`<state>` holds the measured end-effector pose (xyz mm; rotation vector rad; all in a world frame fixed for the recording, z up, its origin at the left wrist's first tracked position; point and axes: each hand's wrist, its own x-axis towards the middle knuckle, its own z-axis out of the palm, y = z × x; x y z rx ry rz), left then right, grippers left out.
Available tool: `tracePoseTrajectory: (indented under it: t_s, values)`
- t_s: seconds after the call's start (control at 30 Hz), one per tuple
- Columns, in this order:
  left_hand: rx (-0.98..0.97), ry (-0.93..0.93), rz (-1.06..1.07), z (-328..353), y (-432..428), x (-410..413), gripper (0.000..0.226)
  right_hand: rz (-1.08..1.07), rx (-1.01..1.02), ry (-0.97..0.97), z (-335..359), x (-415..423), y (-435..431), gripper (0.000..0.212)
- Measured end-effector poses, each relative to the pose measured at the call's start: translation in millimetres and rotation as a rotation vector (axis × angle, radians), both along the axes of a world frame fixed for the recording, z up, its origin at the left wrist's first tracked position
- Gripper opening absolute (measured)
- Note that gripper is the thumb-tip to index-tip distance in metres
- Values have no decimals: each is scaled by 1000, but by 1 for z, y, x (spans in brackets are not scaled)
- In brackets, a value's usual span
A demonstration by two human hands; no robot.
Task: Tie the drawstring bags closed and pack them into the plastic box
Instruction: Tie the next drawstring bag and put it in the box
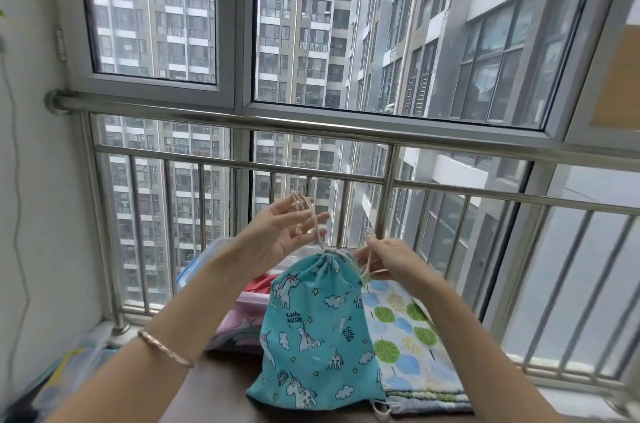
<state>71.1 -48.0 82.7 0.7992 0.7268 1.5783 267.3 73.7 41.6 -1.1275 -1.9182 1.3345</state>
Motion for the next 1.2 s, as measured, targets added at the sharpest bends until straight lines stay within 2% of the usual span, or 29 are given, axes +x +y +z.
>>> tracePoseTrajectory:
  t_s: [0.07, 0.17, 0.2, 0.27, 0.37, 0.47, 0.57, 0.67, 0.7, 0.8, 0.97, 1.1, 1.2]
  values:
    - [-23, -3, -22, -2, 0, 4, 74, -103, 67, -198, -4, 4, 5, 66]
    - [-40, 38, -15, -3, 0, 12, 98, -37, -93, -434, -9, 18, 5, 98]
    - [-48, 74, 7, -4, -1, 16, 101, 16, -152, -496, -8, 24, 1, 102]
    - [-60, 121, 39, -4, -2, 24, 105, 157, -264, -525, -6, 27, -8, 95]
    - [-79, 133, 64, -5, -1, 32, 107, 273, -353, -330, -9, 25, -15, 62]
    - [-81, 152, 82, -8, -1, 36, 108, 174, -354, -97, -11, 22, -14, 32]
    - [-98, 154, 106, -9, -2, 36, 108, 22, -241, -13, -10, 23, -15, 17]
    - [-107, 138, 116, -10, -2, 38, 115, -108, -141, 147, -10, 23, -18, 12]
    - [-101, 144, 120, -11, -3, 39, 115, -122, -168, 240, -9, 21, -19, 13]
    - [-55, 161, 154, -15, -2, 41, 103, -85, -457, 556, -3, 18, -25, 20]
    - [2, 168, 170, -17, 0, 43, 97, 32, -541, 517, 2, 14, -35, 27]
    - [11, 202, 147, -21, 3, 45, 89, -119, -727, 868, 9, 7, -38, 31]
    - [14, 249, 122, -22, 2, 49, 71, -164, -806, 1030, 17, 1, -37, 23]
